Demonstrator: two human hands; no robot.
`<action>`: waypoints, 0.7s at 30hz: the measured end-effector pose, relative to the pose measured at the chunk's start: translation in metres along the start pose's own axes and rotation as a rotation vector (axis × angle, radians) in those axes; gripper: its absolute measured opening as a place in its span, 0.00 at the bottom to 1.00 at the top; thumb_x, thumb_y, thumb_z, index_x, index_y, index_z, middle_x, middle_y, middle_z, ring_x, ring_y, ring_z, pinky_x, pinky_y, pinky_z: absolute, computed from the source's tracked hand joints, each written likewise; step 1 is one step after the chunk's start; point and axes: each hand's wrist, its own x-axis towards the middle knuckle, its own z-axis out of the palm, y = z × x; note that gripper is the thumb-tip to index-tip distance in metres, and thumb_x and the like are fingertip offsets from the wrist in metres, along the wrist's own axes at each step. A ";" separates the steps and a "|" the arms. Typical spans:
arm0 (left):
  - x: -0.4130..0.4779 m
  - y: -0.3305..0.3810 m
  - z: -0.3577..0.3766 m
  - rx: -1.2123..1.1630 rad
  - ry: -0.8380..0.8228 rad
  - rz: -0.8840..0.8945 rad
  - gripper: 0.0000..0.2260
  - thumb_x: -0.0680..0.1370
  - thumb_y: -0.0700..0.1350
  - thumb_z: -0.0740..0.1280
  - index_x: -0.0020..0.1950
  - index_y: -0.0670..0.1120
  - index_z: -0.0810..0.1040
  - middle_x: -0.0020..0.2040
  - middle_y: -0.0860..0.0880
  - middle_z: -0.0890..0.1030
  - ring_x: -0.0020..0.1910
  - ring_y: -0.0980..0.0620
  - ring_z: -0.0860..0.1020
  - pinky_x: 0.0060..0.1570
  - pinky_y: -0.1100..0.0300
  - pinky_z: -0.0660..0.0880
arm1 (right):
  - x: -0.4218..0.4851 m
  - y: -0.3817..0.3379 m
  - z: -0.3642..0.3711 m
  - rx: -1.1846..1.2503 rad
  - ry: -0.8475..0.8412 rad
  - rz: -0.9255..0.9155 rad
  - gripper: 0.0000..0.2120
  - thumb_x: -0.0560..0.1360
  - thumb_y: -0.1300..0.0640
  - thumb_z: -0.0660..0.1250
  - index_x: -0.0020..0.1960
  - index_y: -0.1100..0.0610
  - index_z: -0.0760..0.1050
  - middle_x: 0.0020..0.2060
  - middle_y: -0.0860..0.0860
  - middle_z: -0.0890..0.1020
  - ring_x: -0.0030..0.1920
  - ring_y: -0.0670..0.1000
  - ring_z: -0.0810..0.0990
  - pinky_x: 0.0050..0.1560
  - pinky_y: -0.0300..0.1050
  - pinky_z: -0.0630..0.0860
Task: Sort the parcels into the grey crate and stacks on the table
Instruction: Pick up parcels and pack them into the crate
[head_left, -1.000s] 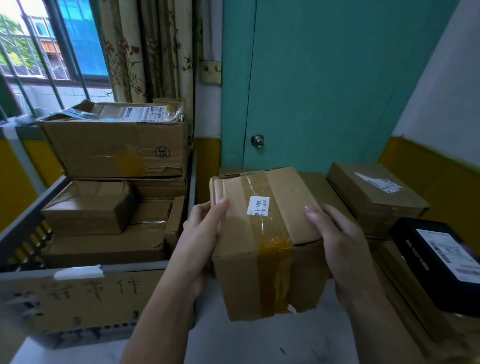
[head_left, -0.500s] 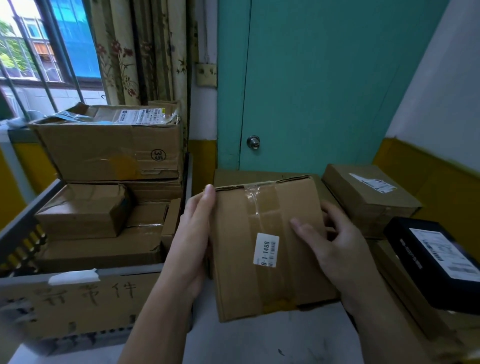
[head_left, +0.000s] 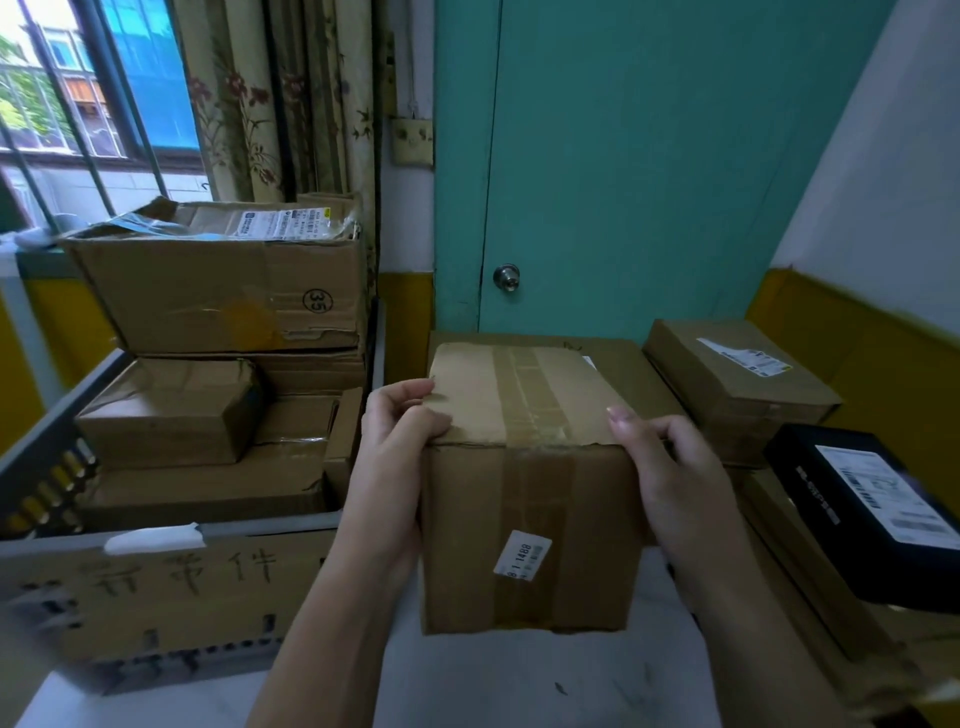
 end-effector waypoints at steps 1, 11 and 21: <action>-0.001 0.000 0.001 0.004 -0.003 -0.016 0.14 0.80 0.45 0.64 0.65 0.52 0.73 0.59 0.47 0.75 0.52 0.47 0.78 0.42 0.55 0.77 | 0.000 0.000 0.000 -0.001 0.008 -0.001 0.21 0.73 0.38 0.67 0.46 0.57 0.76 0.35 0.49 0.80 0.39 0.48 0.79 0.38 0.44 0.70; -0.002 0.000 0.001 0.002 0.000 -0.142 0.19 0.77 0.60 0.64 0.65 0.53 0.77 0.54 0.47 0.85 0.50 0.48 0.85 0.41 0.55 0.79 | -0.005 -0.001 -0.006 -0.026 -0.051 0.016 0.19 0.75 0.37 0.66 0.50 0.53 0.79 0.42 0.50 0.82 0.45 0.48 0.80 0.40 0.44 0.70; -0.002 0.002 0.001 0.024 0.011 -0.122 0.18 0.78 0.52 0.67 0.68 0.53 0.72 0.57 0.51 0.77 0.54 0.49 0.78 0.42 0.53 0.75 | -0.009 0.003 -0.008 -0.014 -0.233 0.010 0.35 0.68 0.46 0.70 0.74 0.46 0.67 0.58 0.44 0.80 0.55 0.48 0.80 0.58 0.53 0.79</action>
